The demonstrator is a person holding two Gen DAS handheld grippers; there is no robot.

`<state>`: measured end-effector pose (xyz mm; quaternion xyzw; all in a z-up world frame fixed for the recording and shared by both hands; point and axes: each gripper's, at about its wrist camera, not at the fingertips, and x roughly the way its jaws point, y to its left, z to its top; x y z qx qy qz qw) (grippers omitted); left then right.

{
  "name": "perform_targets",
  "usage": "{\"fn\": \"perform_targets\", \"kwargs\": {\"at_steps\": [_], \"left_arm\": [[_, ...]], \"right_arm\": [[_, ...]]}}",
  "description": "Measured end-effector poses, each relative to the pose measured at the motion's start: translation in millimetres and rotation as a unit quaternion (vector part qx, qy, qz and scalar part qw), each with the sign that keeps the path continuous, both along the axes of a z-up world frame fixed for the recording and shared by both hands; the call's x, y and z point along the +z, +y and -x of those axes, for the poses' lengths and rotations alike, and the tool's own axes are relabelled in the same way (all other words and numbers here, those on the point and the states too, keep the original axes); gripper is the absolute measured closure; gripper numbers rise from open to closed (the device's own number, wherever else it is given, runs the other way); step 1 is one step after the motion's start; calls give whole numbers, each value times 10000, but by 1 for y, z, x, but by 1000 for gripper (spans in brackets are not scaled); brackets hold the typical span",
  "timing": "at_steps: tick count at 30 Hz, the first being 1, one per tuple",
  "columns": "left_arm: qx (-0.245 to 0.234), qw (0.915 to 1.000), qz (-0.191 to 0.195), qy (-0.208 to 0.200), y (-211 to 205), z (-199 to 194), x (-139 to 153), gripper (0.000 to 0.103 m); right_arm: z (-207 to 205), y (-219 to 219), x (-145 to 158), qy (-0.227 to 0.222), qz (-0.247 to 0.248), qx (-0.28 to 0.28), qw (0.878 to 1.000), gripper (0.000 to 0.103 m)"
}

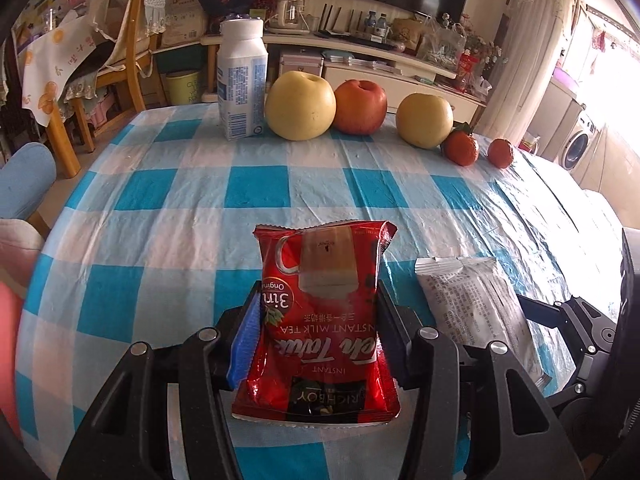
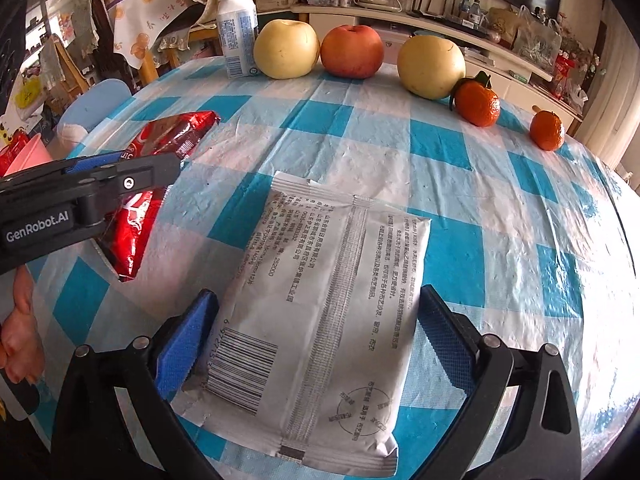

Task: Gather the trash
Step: 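Grasp the last white paper packet with the right tool while the left holds the Tuc wrapper, then carry the Tuc wrapper and white packet in both tools over the pink bucket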

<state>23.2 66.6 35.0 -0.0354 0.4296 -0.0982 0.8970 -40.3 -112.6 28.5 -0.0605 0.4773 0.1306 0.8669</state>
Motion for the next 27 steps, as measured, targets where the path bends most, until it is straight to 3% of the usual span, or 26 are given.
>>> {"fn": "perform_targets", "kwargs": {"at_steps": [3,5,11,27], "left_arm": [[154,9999,-34,-47,7,8,3,50],[282,9996,65,-19,15,15,3,50],[542,9985,-47,-76,34,34,6,50],[928,9929,-453,-584,79,50,38,49]], "right_arm": [[0,0,0,-20,-13,46,10000,6],[0,0,2,-57,-35,68,10000,13],[1,-2,4,-168,-93,91,9998,23],[6,3,10,-267,-525,171,9981,26]]}}
